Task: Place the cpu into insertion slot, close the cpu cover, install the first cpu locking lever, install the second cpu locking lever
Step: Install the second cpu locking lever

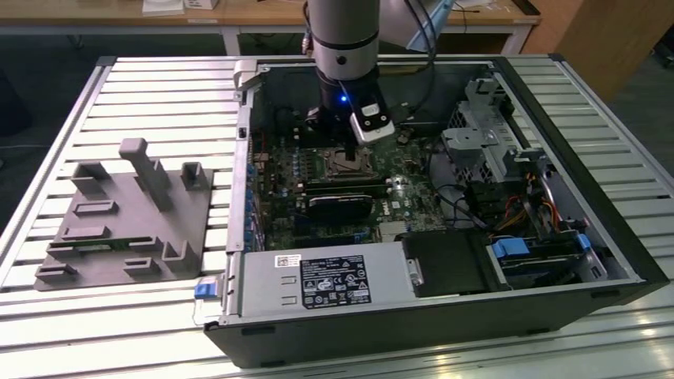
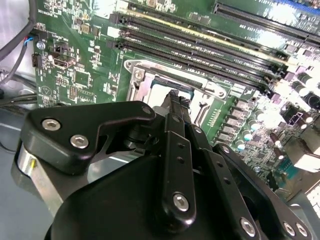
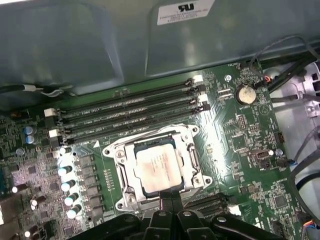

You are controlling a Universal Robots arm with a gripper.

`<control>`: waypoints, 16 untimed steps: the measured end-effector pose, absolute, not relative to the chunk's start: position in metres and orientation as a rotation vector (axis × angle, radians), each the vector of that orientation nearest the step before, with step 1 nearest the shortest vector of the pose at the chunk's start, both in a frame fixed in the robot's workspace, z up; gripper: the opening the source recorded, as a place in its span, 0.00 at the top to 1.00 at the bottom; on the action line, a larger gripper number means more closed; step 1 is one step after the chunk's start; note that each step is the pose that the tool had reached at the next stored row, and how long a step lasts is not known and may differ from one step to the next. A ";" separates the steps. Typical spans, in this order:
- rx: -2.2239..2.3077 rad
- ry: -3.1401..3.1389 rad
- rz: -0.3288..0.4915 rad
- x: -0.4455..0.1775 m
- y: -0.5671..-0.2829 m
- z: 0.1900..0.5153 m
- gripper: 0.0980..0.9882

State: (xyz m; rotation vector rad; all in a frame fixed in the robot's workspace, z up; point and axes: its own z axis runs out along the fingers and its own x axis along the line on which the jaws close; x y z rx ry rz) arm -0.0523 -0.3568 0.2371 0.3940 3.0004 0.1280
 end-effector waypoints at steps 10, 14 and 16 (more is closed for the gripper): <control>0.394 3.000 0.128 -0.052 -0.373 0.237 0.99; 0.387 3.001 0.130 -0.054 -0.379 0.236 0.99; 0.380 3.003 0.132 -0.056 -0.381 0.235 0.99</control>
